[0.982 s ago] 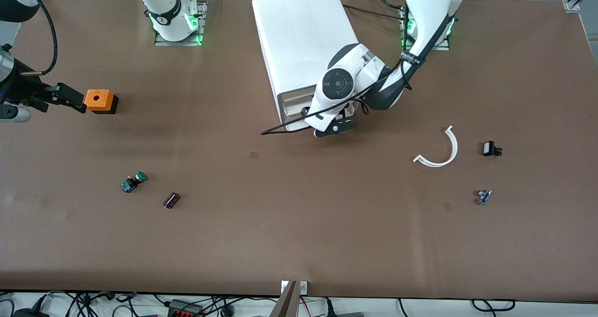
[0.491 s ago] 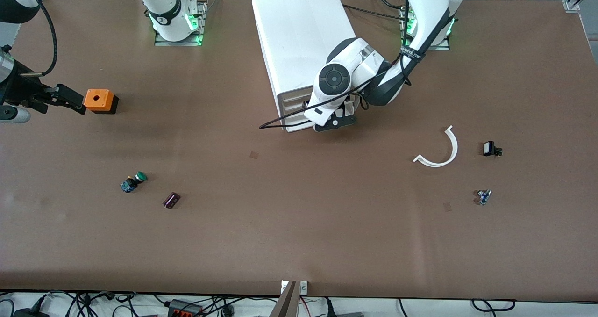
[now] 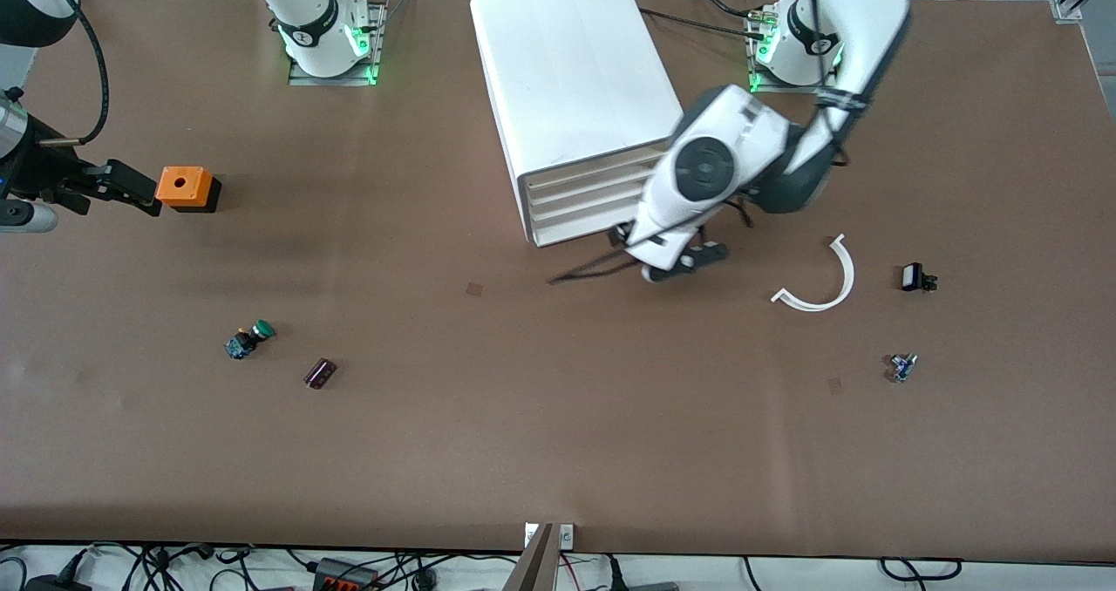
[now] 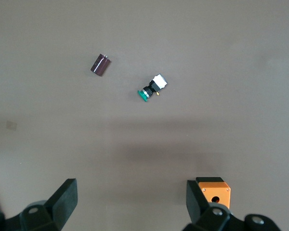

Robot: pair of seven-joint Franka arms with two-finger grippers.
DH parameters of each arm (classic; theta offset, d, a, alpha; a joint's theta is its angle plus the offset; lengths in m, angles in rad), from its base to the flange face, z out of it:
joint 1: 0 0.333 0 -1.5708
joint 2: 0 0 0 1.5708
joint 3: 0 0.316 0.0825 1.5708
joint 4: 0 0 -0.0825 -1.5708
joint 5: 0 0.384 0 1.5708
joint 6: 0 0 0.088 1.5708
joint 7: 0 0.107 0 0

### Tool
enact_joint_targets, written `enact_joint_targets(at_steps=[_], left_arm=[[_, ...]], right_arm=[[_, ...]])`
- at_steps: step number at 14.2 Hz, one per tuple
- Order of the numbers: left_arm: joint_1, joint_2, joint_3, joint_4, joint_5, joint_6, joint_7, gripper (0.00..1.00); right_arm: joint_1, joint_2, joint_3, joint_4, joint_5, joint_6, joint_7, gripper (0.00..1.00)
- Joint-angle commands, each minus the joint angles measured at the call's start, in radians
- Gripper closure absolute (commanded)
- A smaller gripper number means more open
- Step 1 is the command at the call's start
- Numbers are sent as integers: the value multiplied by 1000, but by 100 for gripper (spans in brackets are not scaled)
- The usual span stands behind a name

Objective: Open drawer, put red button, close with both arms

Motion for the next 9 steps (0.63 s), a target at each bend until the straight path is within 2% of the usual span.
enact_joint_targets(at_steps=[1, 5, 9], left_arm=[[88, -57, -12, 36, 117, -79, 80, 0], [171, -51, -8, 217, 126, -275, 330, 0], [245, -75, -7, 281, 126, -398, 520, 0]], right_arm=[[1, -6, 6, -11, -15, 13, -3, 0], [-1, -6, 6, -11, -15, 10, -3, 0], [-1, -6, 6, -11, -15, 10, -5, 0]])
